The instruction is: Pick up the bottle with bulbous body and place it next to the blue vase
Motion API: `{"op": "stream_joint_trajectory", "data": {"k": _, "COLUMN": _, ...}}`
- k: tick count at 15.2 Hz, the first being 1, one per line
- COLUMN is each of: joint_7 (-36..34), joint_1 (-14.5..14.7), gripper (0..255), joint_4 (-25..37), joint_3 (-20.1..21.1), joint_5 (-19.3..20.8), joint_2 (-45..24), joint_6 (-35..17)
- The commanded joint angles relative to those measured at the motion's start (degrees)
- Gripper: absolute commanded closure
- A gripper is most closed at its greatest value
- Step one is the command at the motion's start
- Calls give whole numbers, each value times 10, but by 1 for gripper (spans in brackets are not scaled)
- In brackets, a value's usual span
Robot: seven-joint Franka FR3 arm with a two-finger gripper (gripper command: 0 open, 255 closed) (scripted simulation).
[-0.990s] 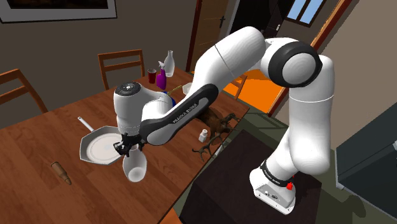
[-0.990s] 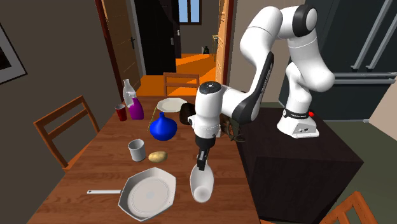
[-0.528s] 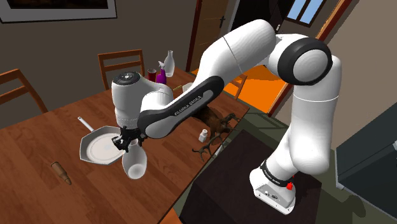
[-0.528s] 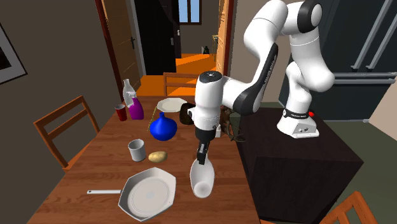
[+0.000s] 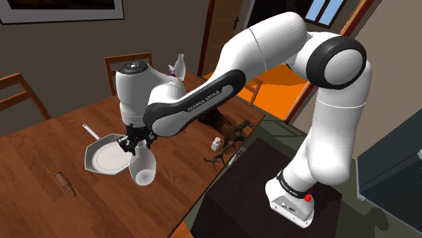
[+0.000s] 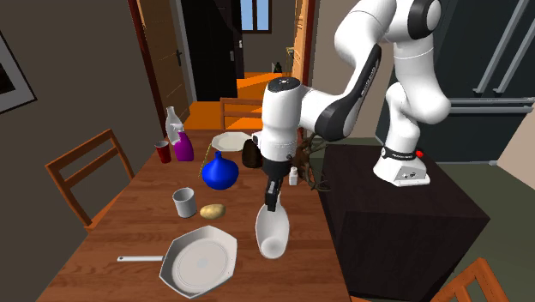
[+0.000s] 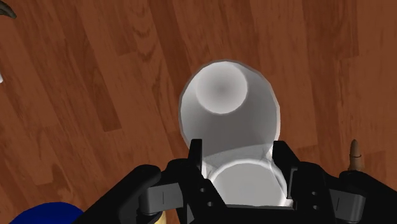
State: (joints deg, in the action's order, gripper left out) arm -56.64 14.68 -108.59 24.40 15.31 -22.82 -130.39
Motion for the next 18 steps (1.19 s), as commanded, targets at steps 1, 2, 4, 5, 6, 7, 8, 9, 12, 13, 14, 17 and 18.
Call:
{"op": "stream_joint_trajectory", "data": {"k": 1, "joint_7": 3, "joint_1": -2, "gripper": 255, "joint_4": 2, "joint_3": 4, "joint_5": -6, "joint_2": 11, "joint_6": 11}}
{"op": "stream_joint_trajectory", "data": {"k": 2, "joint_7": 5, "joint_1": -3, "gripper": 255, "joint_4": 4, "joint_3": 5, "joint_5": -9, "joint_2": 15, "joint_6": 17}}
{"op": "stream_joint_trajectory", "data": {"k": 4, "joint_7": 9, "joint_1": -5, "gripper": 255, "joint_4": 9, "joint_3": 7, "joint_5": -15, "joint_2": 23, "joint_6": 30}}
{"op": "stream_joint_trajectory", "data": {"k": 5, "joint_7": 11, "joint_1": -5, "gripper": 255, "joint_4": 11, "joint_3": 9, "joint_5": -17, "joint_2": 27, "joint_6": 36}}
{"op": "stream_joint_trajectory", "data": {"k": 6, "joint_7": 13, "joint_1": -6, "gripper": 255, "joint_4": 14, "joint_3": 10, "joint_5": -20, "joint_2": 31, "joint_6": 42}}
{"op": "stream_joint_trajectory", "data": {"k": 7, "joint_7": 15, "joint_1": -7, "gripper": 255, "joint_4": 17, "joint_3": 11, "joint_5": -23, "joint_2": 35, "joint_6": 48}}
{"op": "stream_joint_trajectory", "data": {"k": 8, "joint_7": 17, "joint_1": -8, "gripper": 255, "joint_4": 20, "joint_3": 12, "joint_5": -25, "joint_2": 39, "joint_6": 54}}
{"op": "stream_joint_trajectory", "data": {"k": 9, "joint_7": 19, "joint_1": -8, "gripper": 255, "joint_4": 23, "joint_3": 13, "joint_5": -28, "joint_2": 43, "joint_6": 61}}
{"op": "stream_joint_trajectory", "data": {"k": 12, "joint_7": 24, "joint_1": -10, "gripper": 255, "joint_4": 33, "joint_3": 16, "joint_5": -35, "joint_2": 53, "joint_6": 80}}
{"op": "stream_joint_trajectory", "data": {"k": 13, "joint_7": 25, "joint_1": -11, "gripper": 255, "joint_4": 36, "joint_3": 17, "joint_5": -37, "joint_2": 57, "joint_6": 87}}
{"op": "stream_joint_trajectory", "data": {"k": 14, "joint_7": 27, "joint_1": -11, "gripper": 255, "joint_4": 40, "joint_3": 17, "joint_5": -39, "joint_2": 60, "joint_6": 93}}
{"op": "stream_joint_trajectory", "data": {"k": 17, "joint_7": 31, "joint_1": -12, "gripper": 255, "joint_4": 52, "joint_3": 19, "joint_5": -45, "joint_2": 69, "joint_6": 113}}
{"op": "stream_joint_trajectory", "data": {"k": 18, "joint_7": 33, "joint_1": -13, "gripper": 255, "joint_4": 57, "joint_3": 20, "joint_5": -47, "joint_2": 71, "joint_6": 120}}
